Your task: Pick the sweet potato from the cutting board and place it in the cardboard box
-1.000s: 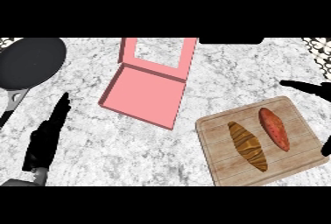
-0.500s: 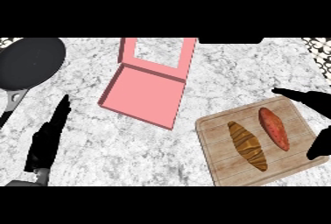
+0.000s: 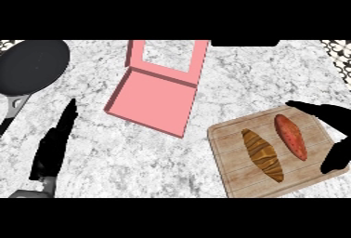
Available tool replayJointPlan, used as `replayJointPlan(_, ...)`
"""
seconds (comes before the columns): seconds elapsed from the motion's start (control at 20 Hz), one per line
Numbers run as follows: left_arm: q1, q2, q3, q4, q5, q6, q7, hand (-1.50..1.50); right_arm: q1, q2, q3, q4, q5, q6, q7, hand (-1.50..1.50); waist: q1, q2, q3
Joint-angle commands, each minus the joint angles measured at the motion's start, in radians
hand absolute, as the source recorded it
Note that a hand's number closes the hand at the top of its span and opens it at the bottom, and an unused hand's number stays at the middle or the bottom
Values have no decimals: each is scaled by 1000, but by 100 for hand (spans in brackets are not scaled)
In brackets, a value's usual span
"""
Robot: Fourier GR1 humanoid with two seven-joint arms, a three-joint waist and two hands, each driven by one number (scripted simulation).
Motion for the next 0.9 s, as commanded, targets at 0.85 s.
replayJointPlan(0.85,81,-100,93,-124,-115,-107,45,0,-7,140,-105,150,236,-29,-131,-150,4,0,0)
